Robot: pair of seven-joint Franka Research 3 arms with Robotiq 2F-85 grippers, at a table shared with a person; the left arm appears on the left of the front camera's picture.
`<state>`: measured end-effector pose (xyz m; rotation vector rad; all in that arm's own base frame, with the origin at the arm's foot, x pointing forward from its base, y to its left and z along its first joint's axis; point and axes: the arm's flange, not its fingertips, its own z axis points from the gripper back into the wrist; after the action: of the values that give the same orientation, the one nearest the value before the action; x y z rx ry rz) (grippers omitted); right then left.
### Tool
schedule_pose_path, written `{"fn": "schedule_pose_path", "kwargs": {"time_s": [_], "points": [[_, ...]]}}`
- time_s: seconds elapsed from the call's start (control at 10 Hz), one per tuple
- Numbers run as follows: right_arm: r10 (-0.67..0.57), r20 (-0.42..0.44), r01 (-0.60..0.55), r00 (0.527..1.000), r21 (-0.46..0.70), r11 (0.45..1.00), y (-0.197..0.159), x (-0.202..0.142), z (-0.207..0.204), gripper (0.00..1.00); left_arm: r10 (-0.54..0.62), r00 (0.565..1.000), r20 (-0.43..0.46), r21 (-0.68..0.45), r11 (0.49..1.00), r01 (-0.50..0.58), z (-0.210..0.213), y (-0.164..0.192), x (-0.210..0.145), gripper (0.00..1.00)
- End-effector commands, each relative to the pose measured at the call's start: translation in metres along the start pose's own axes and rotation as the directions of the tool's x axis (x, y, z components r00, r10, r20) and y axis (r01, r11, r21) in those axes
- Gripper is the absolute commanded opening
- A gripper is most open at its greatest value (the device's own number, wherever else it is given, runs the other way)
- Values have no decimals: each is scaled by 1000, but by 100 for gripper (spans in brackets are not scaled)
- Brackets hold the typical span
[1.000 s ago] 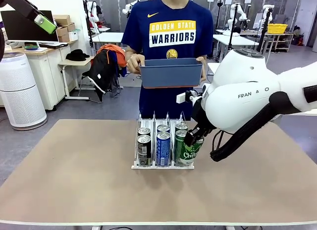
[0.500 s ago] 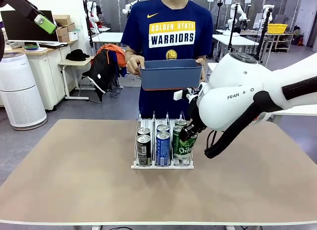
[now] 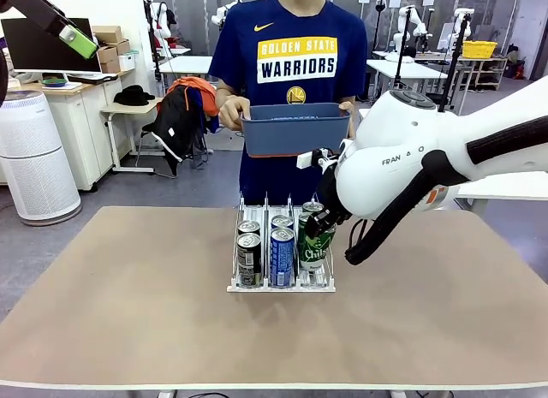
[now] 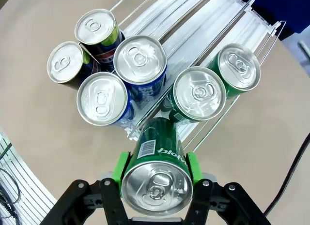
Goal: Fill the beverage cans into the dispenser.
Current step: Place the picked Sprite in the line of the Automatic Can Dispenser with the same cans.
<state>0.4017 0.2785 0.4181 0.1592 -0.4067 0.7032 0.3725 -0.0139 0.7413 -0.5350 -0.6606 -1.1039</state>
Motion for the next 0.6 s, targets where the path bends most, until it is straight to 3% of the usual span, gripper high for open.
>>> {"fn": "schedule_pose_path", "kwargs": {"time_s": [0.0, 0.5], "points": [[5, 40, -4, 999, -26, 1000, -11, 17, -10, 58, 1, 1000, 2, 0, 1000, -1, 1, 0, -1, 100], [18, -93, -18, 996, 0, 1000, -14, 17, -33, 58, 1, 1000, 2, 0, 1000, -1, 1, 0, -1, 100]]}}
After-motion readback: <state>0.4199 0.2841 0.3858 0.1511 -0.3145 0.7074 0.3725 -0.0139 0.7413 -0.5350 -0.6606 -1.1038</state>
